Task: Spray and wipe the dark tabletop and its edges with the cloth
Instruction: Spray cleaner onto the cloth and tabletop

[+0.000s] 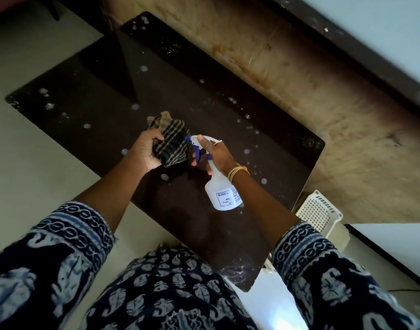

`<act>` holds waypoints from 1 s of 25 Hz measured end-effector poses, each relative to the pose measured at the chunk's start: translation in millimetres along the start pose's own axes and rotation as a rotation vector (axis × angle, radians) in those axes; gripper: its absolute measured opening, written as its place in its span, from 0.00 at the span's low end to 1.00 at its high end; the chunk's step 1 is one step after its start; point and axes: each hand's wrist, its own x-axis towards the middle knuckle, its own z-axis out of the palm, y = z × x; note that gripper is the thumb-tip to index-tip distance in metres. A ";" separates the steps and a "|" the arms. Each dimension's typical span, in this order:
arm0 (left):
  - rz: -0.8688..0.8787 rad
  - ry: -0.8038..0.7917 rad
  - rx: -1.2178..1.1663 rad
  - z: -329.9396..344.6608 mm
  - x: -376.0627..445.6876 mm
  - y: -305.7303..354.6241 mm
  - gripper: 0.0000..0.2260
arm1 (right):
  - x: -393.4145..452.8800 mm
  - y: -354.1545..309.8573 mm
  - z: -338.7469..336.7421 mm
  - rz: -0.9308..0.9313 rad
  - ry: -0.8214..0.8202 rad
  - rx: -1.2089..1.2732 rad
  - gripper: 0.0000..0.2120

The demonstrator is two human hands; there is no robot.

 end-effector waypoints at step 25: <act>-0.247 -0.135 0.301 -41.4 114.4 155.8 0.18 | 133.2 -87.0 6.6 -0.033 0.965 0.440 0.14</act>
